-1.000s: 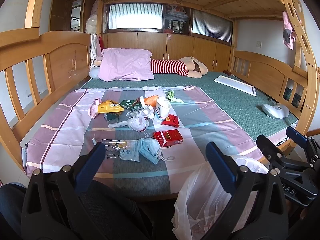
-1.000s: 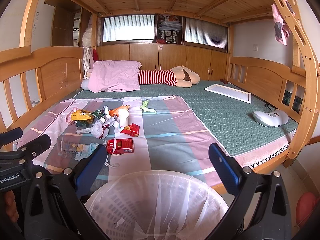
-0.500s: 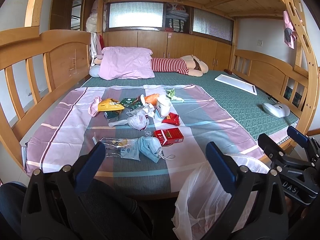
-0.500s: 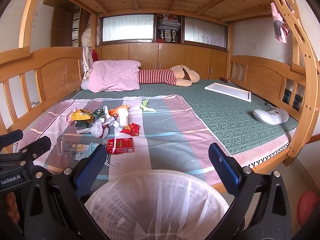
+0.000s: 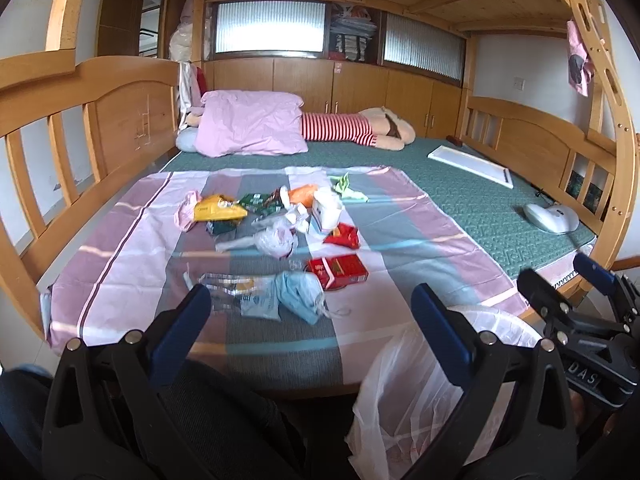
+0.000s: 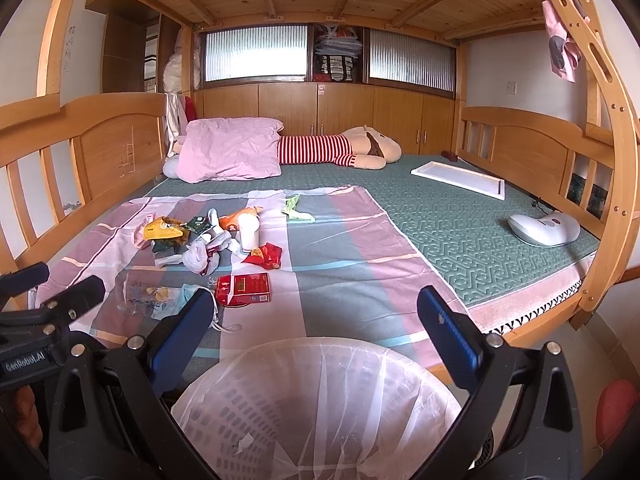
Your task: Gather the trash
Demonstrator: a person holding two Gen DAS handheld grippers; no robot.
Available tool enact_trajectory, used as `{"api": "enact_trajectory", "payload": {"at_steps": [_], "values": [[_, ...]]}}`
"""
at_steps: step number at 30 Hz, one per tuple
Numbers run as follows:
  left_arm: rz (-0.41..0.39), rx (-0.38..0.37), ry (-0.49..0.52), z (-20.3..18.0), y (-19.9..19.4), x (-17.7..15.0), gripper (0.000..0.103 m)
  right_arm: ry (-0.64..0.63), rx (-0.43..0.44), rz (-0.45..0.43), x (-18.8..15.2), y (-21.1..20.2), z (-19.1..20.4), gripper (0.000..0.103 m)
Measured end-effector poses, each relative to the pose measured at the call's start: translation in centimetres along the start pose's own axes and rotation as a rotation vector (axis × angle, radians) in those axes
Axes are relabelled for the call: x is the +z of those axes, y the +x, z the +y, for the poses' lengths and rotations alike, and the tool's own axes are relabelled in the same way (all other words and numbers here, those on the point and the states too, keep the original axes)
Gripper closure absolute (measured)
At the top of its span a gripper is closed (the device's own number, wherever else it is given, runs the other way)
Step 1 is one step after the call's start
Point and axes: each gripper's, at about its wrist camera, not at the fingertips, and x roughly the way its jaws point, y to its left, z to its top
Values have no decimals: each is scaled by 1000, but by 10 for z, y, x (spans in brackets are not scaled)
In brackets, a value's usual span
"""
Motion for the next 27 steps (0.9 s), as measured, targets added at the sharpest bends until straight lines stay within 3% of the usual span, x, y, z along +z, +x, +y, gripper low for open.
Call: {"api": "enact_trajectory", "payload": {"at_steps": [1, 4, 6, 10, 13, 16, 21, 22, 23, 24, 27], "values": [[-6, -7, -20, 9, 3, 5, 3, -1, -1, -2, 2, 0, -1, 3], [36, -39, -214, 73, 26, 22, 3, -14, -19, -4, 5, 4, -2, 3], [119, -67, -347, 123, 55, 27, 5, -19, -12, 31, 6, 13, -3, 3], [317, -199, -465, 182, 121, 20, 15, 23, 37, 89, 3, 32, -7, 3], [428, -250, -428, 190, 166, 11, 23, 57, 65, 143, 2, 47, -6, 5], [502, -190, -341, 187, 206, 3, 26, 44, 91, 192, 3, 59, 0, 14], [737, -288, -388, 188, 270, -22, 30, 14, 110, 239, 8, 78, 15, 14], [795, -267, -364, 185, 281, -28, 35, 12, 128, 264, 12, 87, 20, 14], [824, -238, -340, 185, 289, -31, 50, 11, 155, 297, 16, 98, 27, 14], [837, -216, -315, 183, 294, -33, 57, 9, 180, 322, 20, 107, 32, 14], [808, -187, -265, 182, 295, -29, 73, -44, 276, 444, 26, 153, 68, 15]]}}
